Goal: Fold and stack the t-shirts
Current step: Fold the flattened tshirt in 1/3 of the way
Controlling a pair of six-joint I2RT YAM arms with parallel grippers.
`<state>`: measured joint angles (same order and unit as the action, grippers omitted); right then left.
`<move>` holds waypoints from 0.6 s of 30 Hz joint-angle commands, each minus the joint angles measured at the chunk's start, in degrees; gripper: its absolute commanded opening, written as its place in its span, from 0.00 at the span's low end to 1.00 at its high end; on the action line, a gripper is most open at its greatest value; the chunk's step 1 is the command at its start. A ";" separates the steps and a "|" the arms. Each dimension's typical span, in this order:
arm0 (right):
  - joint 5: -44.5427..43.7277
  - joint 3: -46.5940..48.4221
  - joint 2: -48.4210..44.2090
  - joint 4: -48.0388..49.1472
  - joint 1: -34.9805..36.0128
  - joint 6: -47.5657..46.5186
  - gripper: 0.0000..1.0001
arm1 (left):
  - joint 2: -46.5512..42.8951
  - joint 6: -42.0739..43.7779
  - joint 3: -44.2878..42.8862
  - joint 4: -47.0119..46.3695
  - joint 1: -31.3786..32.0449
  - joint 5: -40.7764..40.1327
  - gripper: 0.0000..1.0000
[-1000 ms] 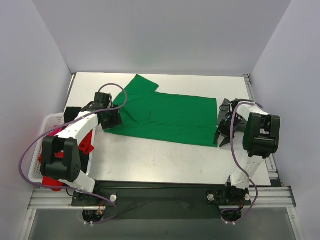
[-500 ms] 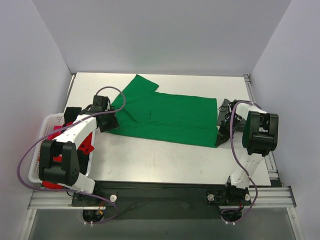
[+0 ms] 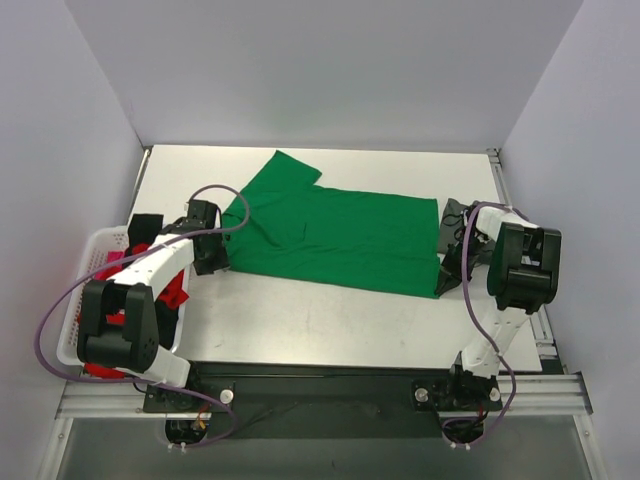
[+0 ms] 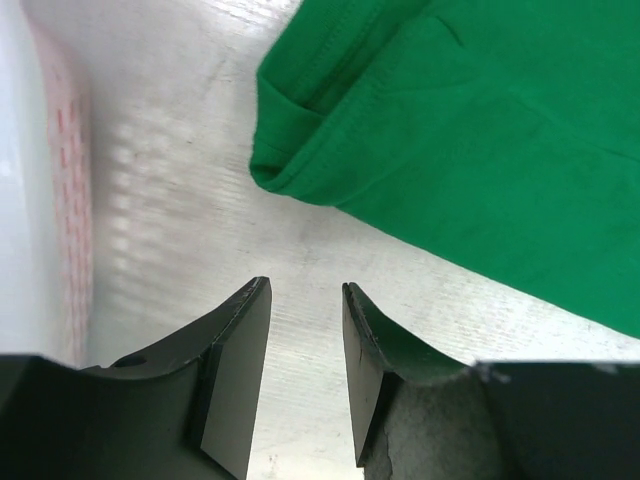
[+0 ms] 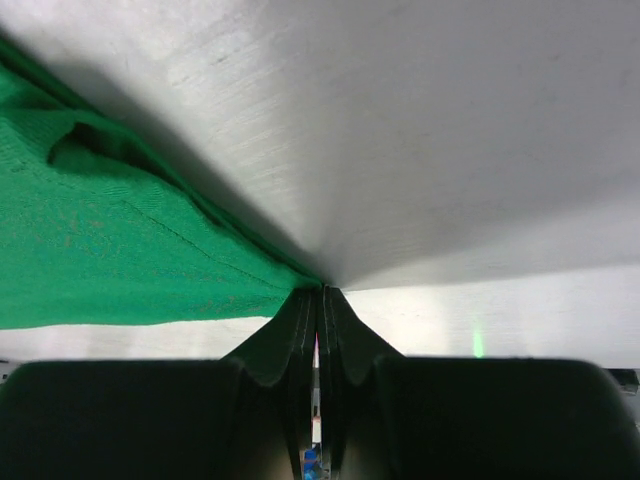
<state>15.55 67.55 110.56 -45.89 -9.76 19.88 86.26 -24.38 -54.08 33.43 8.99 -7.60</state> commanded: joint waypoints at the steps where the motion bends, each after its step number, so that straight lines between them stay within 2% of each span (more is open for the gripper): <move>1: -5.27 -1.19 -1.40 -1.66 -0.61 -0.46 0.00 | 0.05 0.74 -0.49 0.14 -0.38 -3.38 0.45; 4: -5.09 -1.10 -1.32 -1.57 -0.61 -0.54 0.00 | 1.19 0.56 -0.50 -0.55 -0.64 -4.45 0.45; 18: -4.57 -1.19 -1.40 -1.75 -0.70 -0.63 0.00 | 5.93 -2.95 -0.67 -7.41 -4.16 1.27 0.46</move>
<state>14.98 67.44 110.34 -46.00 -9.82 19.88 91.00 -25.58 -54.08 28.40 6.68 -6.39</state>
